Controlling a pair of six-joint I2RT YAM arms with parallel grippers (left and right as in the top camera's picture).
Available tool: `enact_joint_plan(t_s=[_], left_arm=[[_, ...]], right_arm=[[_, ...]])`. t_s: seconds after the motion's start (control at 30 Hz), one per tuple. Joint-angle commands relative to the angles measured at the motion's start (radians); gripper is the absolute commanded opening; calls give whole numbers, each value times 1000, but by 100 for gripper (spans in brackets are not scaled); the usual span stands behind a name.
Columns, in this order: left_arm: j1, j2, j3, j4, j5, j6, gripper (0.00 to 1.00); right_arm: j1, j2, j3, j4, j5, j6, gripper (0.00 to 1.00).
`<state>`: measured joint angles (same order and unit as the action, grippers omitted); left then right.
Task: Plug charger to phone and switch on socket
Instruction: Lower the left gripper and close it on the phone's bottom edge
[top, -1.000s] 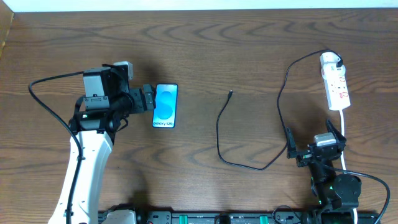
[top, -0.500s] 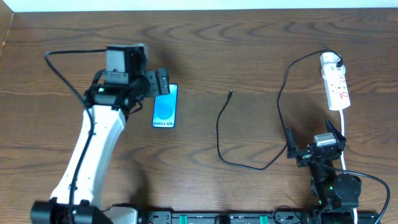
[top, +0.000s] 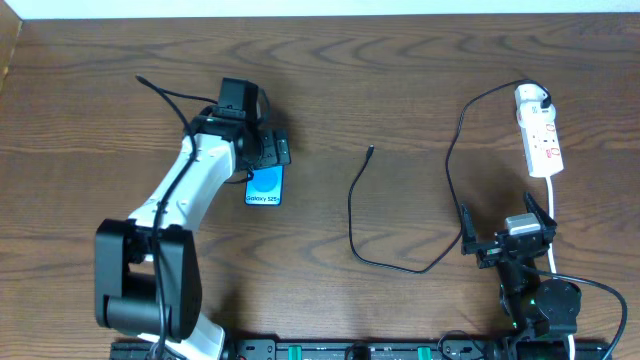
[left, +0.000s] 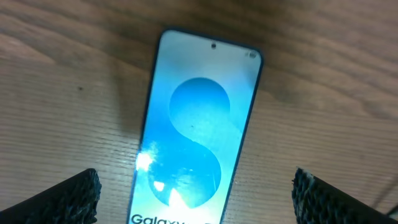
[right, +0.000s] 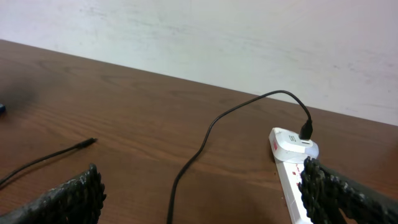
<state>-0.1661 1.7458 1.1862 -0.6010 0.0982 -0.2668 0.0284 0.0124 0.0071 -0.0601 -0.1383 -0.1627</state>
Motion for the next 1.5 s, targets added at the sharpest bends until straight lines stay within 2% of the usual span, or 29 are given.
enact_joint_plan(t_s=[0.0, 0.4, 0.63, 0.87, 1.17, 1.37, 1.47], left_arm=[[-2, 45, 16, 6, -18, -30, 98], [-26, 143, 16, 42, -18, -34, 98], [-41, 171, 16, 45, -66, -30, 98], [-41, 202, 16, 60, -69, 45, 98], [-41, 202, 11, 58, -66, 48, 99], [-41, 203, 0, 10, -5, 44, 83], [-41, 203, 0, -14, -5, 44, 82]], right_arm=[[-1, -5, -2, -3, -3, 1, 99], [-1, -5, -2, -4, -3, 1, 99], [-1, -5, -2, -3, -3, 1, 99], [-1, -5, -2, -4, -3, 1, 99], [-1, -5, -2, -4, -3, 1, 99], [-1, -5, -2, -3, -3, 1, 99], [-1, -5, -2, -3, -3, 1, 99]])
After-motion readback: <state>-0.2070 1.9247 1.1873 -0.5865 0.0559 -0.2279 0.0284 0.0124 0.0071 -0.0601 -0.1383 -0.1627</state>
